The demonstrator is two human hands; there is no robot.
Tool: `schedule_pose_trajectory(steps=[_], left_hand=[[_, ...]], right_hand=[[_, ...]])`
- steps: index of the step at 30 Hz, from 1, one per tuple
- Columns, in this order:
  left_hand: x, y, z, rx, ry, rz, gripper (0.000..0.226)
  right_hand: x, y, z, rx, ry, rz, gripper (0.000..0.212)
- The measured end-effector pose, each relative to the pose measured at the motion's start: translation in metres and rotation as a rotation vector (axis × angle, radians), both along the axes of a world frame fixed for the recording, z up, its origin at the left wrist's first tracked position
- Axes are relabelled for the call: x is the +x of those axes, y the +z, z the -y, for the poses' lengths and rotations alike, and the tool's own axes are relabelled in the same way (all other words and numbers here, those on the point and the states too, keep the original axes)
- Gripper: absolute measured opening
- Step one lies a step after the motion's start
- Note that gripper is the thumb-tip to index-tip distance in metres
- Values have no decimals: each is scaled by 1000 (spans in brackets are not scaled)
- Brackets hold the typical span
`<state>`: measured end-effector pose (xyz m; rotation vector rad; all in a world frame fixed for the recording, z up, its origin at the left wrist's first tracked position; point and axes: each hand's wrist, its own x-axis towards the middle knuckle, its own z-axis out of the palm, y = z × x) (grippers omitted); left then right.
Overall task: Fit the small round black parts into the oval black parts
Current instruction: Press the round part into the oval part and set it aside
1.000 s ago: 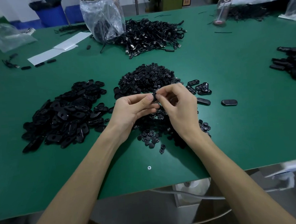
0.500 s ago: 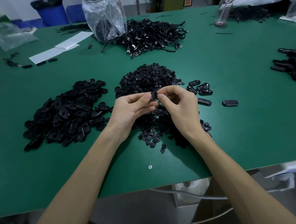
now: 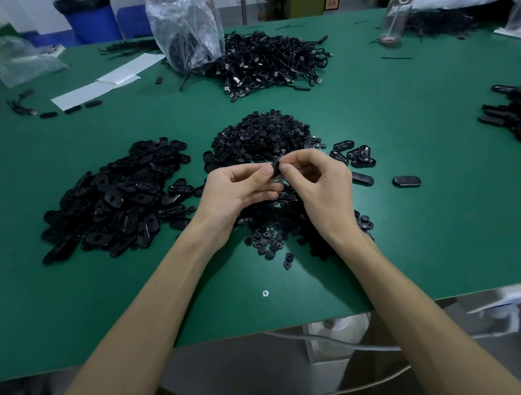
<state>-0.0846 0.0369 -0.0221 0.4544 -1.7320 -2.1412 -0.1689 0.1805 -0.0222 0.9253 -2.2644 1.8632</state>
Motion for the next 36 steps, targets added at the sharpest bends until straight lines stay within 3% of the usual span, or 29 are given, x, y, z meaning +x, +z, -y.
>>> schedule_pose_trajectory(steps=[10, 19, 24, 36], left_hand=[[0, 0, -5, 7, -13, -32, 29], [0, -4, -4, -132, 52, 8, 23], [-3, -5, -1, -153, 30, 6, 22], [-3, -4, -1, -181, -17, 1, 20]], right_hand=[[4, 2, 0, 49, -22, -122, 5], [7, -2, 4, 122, 72, -139, 15], [6, -2, 4, 88, 10, -171, 15], [1, -4, 5, 64, -16, -51, 12]])
